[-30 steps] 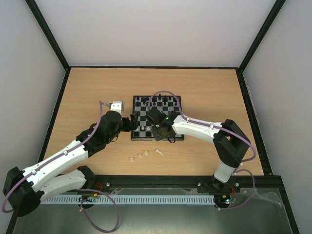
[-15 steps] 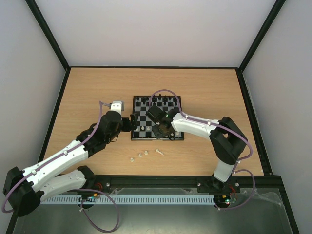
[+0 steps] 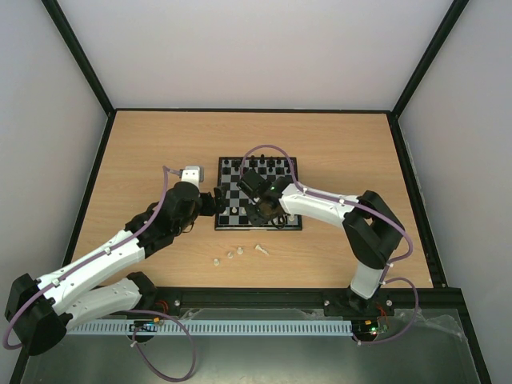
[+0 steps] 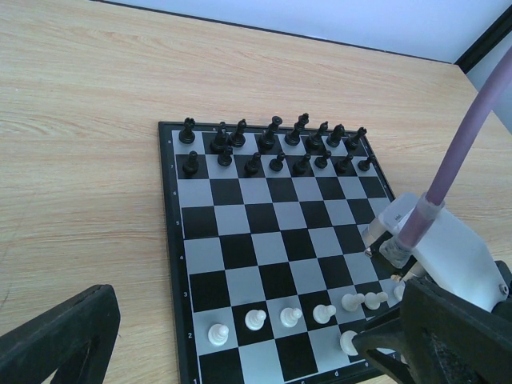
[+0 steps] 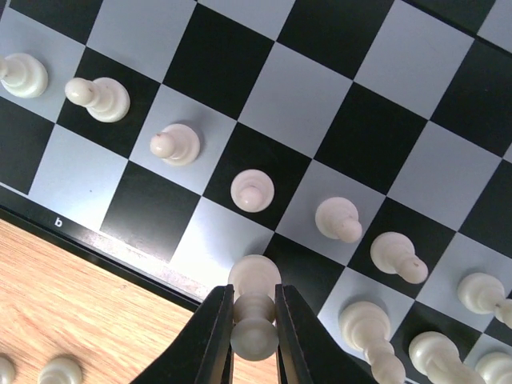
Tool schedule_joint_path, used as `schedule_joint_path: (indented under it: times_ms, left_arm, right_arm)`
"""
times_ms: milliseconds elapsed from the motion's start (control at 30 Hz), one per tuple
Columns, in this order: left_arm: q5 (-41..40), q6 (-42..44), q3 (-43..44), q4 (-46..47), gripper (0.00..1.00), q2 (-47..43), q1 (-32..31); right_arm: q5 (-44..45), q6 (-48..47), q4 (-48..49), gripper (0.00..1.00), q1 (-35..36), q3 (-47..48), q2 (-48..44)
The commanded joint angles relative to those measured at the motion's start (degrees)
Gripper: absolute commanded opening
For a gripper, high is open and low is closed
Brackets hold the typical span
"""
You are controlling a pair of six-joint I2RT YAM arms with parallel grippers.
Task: Set up the chess pieces on the board
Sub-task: Place the chess piece on the chessboard.
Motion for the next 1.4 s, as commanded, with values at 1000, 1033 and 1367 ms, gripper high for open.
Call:
schedule_joint_path:
  times_ms: [1000, 1033, 1367]
  left_arm:
    - [-0.67, 0.03, -0.86, 0.39, 0.99, -0.13, 0.36]
    - [-0.67, -0.03, -0.81, 0.39, 0.99, -0.08, 0.36]
    - [-0.67, 0.02, -0.81, 0.40, 0.99, -0.02, 0.42]
  right_arm:
    - [-3.40, -1.27, 0.45, 0.23, -0.27, 2.20, 2.55]
    - [-3.67, -1.32, 0.59, 0.23, -0.29, 2.27, 2.55]
    - [-4.60, -1.50, 0.97, 0.23, 0.03, 2.21, 2.31]
